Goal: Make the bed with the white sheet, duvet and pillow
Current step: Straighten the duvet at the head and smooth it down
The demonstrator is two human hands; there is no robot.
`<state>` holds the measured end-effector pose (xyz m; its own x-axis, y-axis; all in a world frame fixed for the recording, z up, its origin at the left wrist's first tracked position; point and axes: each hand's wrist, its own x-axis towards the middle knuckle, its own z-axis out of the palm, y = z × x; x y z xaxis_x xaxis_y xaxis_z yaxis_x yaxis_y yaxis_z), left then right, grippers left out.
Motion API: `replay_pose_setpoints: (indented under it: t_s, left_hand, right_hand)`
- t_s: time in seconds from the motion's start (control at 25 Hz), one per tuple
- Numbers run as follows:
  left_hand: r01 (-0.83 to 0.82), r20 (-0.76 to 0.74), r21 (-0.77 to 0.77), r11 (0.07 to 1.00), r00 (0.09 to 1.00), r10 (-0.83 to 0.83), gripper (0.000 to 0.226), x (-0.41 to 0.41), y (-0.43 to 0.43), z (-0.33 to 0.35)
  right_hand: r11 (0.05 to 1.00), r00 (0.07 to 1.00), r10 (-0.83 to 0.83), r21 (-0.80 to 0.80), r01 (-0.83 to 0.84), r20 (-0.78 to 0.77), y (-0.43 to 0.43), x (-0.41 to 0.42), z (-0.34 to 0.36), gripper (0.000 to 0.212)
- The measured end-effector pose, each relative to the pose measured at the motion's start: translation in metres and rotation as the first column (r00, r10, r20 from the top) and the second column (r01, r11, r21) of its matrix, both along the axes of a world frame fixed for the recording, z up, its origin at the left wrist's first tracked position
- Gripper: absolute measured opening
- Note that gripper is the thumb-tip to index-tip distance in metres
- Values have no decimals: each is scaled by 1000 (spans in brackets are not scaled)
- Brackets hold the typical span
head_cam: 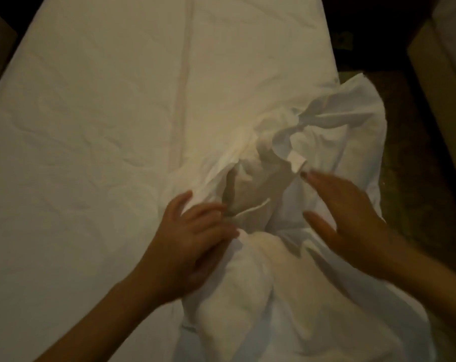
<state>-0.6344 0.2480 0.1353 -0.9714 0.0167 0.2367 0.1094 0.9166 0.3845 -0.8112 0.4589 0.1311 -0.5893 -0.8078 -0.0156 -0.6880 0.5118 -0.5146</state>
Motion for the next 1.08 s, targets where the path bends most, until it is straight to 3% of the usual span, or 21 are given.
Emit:
replay_pose_setpoints:
  t_s: [0.16, 0.28, 0.4, 0.48, 0.56, 0.64, 0.72, 0.8, 0.96, 1.08]
  left_hand:
    - [195, 202, -108, 975, 964, -170, 57, 59, -5, -9]
    - [311, 255, -189, 931, 931, -260, 77, 66, -6, -13]
    - [372, 285, -371, 851, 918, -276, 91, 65, 4, -24]
    - [305, 217, -442, 843, 949, -230, 85, 62, 13, -35]
    - [165, 56, -402, 901, 986, -156, 61, 57, 23, -45]
    - [36, -93, -326, 945, 993, -70, 38, 48, 30, -46]
    - [-45, -153, -290, 956, 988, 0, 23, 39, 32, -44]
    - [-110, -163, -271, 956, 984, 67, 23, 25, 26, -37]
    - [-353, -222, -272, 895, 928, 299, 21, -38, -2, -13]
    - [-601, -75, -272, 751, 792, 606, 29, -104, -27, 12]
  right_hand:
    - [955, 966, 201, 252, -156, -161, 67, 73, -13, 76]
    - [871, 939, 332, 413, -267, -92, 76, 112, -28, 101]
    - [839, 951, 308, 474, -266, -11, 74, 116, -32, 119]
    - [858, 962, 270, 465, -217, -49, 76, 118, -36, 120]
    - [899, 964, 242, 400, -180, -110, 82, 118, -39, 109]
    - [951, 951, 188, 286, -115, -245, 90, 116, -41, 74]
    - [981, 942, 135, 176, -83, -306, 89, 106, -38, 47]
    - [992, 935, 125, 65, -110, -333, 80, 89, -29, 29]
    - [996, 949, 82, -16, -91, -306, 23, 8, 14, 22]
    - [975, 939, -88, 162, 149, -332, -39, -82, 56, 20]
